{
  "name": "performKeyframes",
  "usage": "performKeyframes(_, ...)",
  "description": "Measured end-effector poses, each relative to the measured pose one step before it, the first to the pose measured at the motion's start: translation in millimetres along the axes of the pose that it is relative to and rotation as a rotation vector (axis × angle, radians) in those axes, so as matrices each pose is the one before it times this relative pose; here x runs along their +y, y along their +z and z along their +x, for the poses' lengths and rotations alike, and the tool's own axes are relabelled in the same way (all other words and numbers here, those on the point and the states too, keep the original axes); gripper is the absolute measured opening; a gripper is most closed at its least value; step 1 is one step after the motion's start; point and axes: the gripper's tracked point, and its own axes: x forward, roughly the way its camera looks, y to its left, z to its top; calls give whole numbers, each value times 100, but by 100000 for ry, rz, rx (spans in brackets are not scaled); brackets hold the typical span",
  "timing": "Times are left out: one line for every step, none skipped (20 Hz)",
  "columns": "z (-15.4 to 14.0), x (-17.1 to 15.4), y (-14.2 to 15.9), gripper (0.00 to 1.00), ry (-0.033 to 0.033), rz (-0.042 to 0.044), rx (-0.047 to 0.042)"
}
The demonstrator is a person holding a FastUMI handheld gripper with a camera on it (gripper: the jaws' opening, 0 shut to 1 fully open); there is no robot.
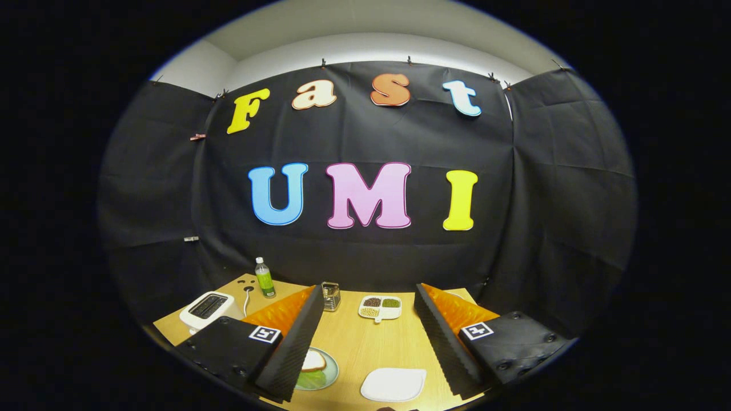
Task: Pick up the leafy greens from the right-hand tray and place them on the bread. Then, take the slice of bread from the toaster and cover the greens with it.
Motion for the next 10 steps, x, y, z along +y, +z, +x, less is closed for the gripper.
performKeyframes(-25, -32, -312, 99, -2298, 905, 693)
performKeyframes(-72, 239, -83, 99, -1328, 862, 227)
performKeyframes(22, 291, -187, 99, -936, 269, 261)
performKeyframes(-56, 130, -176, 99, -952, -552, 498)
performKeyframes(1, 33, -226, 99, -953, -809, 498)
performKeyframes(-7, 164, -169, 99, -494, -624, 536)
performKeyframes(47, 240, -158, 99, -53, -150, 745)
performKeyframes(-9, 362, -234, 99, 707, 265, 736)
performKeyframes(192, 269, -202, 99, 940, 70, 265)
performKeyframes(183, 129, -371, 99, 618, -157, 697)
